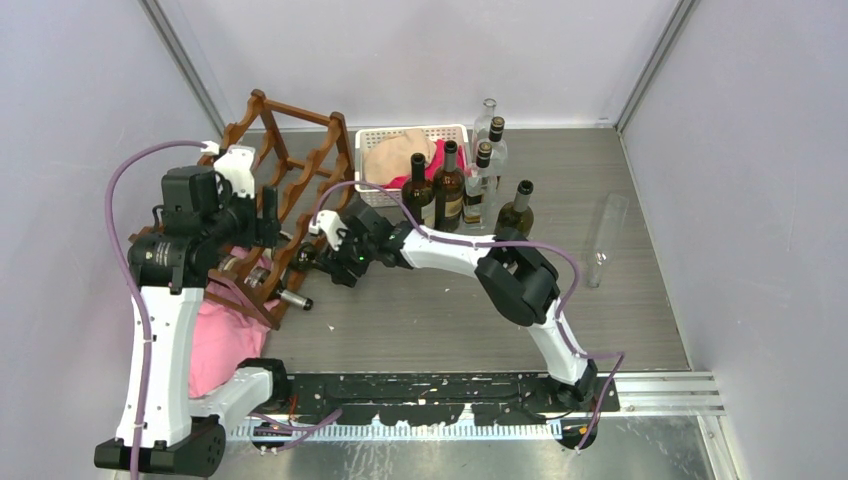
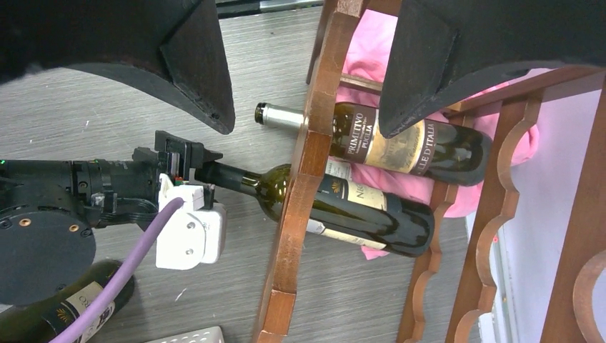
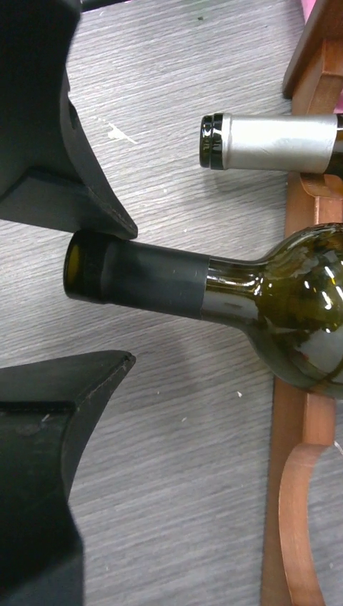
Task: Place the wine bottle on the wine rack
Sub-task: Place the wine bottle in the wine rack.
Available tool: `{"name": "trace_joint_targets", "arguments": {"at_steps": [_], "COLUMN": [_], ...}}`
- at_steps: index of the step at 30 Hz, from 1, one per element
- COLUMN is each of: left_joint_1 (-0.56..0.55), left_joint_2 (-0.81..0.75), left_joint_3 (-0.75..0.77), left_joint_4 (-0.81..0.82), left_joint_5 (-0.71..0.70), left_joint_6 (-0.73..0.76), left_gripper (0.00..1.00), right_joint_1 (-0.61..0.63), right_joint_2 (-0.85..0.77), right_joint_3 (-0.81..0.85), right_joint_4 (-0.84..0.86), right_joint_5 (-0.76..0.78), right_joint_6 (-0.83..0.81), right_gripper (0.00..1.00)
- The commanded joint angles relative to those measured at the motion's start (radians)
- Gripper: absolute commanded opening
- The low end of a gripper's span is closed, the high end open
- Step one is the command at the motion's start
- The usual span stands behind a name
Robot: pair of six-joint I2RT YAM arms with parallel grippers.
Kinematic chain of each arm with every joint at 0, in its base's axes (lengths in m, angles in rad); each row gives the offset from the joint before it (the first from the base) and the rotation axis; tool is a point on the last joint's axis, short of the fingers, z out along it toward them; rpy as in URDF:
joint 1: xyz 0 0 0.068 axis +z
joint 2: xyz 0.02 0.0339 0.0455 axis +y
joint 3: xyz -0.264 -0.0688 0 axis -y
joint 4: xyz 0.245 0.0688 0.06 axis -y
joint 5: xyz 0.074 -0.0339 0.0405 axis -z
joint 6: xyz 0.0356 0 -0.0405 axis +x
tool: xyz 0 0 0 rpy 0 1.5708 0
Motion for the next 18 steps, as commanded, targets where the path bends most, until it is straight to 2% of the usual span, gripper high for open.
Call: {"name": "trace_joint_targets", "arguments": {"at_steps": [1, 3, 8, 10, 13, 18], "left_joint_1": [-0.004, -0.003, -0.004, -0.004, -0.004, -0.001], "left_joint_2": [-0.007, -0.007, -0.008, -0.013, -0.029, -0.013], "left_joint_3": [-0.003, -0.015, -0.053, -0.063, -0.100, -0.115], "left_joint_4": [0.024, 0.031, 0.062, 0.072, 0.110, 0.126], "left_joint_5": [-0.016, -0.017, -0.021, -0.021, -0.019, 0.010], "left_joint_6": [0.056, 0.073, 0.107, 0.114, 0.121, 0.132], "left_gripper": [0.73, 0.72, 0.70, 0.70, 0.69, 0.69], "right_joint_1": [0.016, 0.016, 0.017, 0.016, 0.017, 0.017], "right_joint_2": [0.007, 0.014, 0.011, 0.012, 0.016, 0.036], "right_joint_3": [0.046, 0.048, 0.035, 0.007, -0.008, -0.016], "right_joint_4": [0.030, 0.039, 0.069, 0.091, 0.094, 0.103], "right_joint_5": [0.012, 0.015, 0.026, 0.030, 0.019, 0.017], "right_joint_6": [0.015, 0.019, 0.028, 0.035, 0.051, 0.057], "right_gripper": [0.59, 0.51, 0.15, 0.06, 0.01, 0.01]}}
